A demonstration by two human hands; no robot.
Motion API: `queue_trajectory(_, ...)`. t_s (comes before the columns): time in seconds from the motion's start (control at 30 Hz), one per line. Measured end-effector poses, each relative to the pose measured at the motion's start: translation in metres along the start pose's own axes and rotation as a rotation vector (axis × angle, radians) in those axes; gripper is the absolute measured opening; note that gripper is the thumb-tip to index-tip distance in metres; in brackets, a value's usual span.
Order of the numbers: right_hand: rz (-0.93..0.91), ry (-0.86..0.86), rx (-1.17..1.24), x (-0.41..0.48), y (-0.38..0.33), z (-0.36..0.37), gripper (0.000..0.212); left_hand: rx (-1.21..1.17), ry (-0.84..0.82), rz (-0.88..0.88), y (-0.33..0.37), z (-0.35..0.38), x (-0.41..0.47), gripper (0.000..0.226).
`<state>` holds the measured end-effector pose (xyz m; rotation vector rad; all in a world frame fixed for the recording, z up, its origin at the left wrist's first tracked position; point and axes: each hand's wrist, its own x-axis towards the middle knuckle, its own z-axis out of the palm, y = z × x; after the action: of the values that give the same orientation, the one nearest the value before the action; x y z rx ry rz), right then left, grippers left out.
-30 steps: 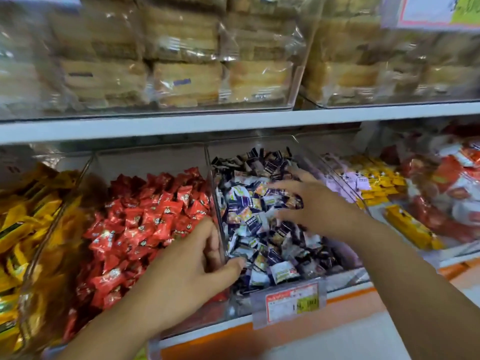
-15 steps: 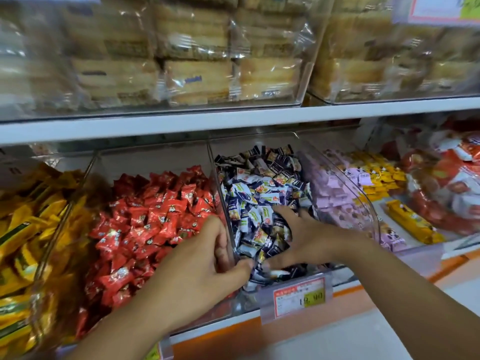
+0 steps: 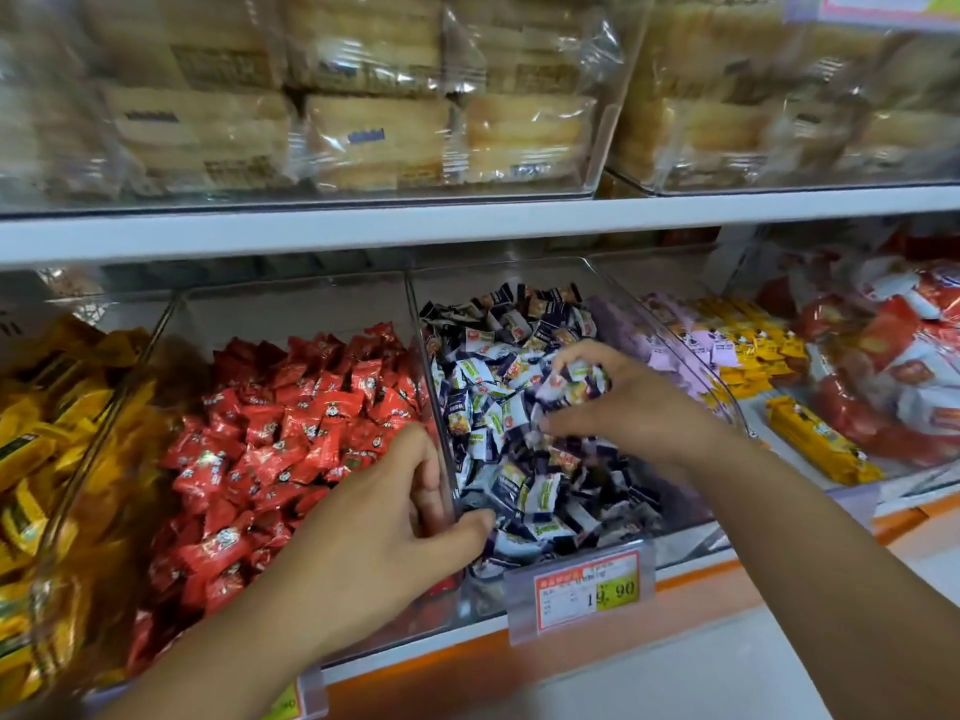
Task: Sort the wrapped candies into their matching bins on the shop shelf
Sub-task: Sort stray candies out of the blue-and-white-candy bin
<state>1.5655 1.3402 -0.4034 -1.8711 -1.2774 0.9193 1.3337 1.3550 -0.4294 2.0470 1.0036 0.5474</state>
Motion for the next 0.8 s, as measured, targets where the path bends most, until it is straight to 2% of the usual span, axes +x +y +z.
queue_trajectory(0.1,-0.089,0.093,0.135,0.005,-0.015,0.002,0.031,-0.003,-0.009,0.005,-0.001,0.000,0.000,0.041)
queue_trajectory(0.17,-0.128,0.098,0.164,0.009,-0.024,0.008,0.037,-0.005,-0.008,0.008,0.000,0.000,-0.001,0.040)
queue_trajectory(0.27,-0.171,-0.012,0.155,0.012,-0.029,0.013,0.072,-0.007,-0.005,-0.015,0.000,0.000,0.000,0.039)
queue_trajectory(0.33,-0.156,-0.111,0.160,0.008,-0.032,0.007,0.086,0.000,-0.008,-0.023,0.000,0.000,-0.001,0.039)
queue_trajectory(0.37,-0.139,-0.139,0.120,0.005,-0.032,0.000,0.085,0.005,-0.008,-0.022,0.000,-0.001,-0.001,0.039)
queue_trajectory(0.43,-0.086,-0.148,-0.062,-0.003,-0.031,-0.016,0.068,0.011,-0.008,-0.022,0.000,-0.001,0.000,0.039)
queue_trajectory(0.5,-0.055,-0.175,-0.352,-0.012,-0.028,-0.030,0.043,0.008,0.000,-0.018,0.001,-0.001,-0.001,0.039)
queue_trajectory(0.57,-0.008,-0.308,-0.624,-0.021,-0.024,-0.032,0.038,-0.002,0.005,-0.011,0.002,-0.001,-0.001,0.039)
queue_trajectory(0.7,0.047,-0.539,-0.737,-0.027,-0.006,0.004,0.078,0.014,-0.008,-0.011,0.003,-0.001,-0.001,0.039)
queue_trajectory(0.8,0.082,-0.551,-0.791,-0.018,0.002,0.024,0.102,0.031,-0.010,-0.002,0.004,-0.001,-0.001,0.039)
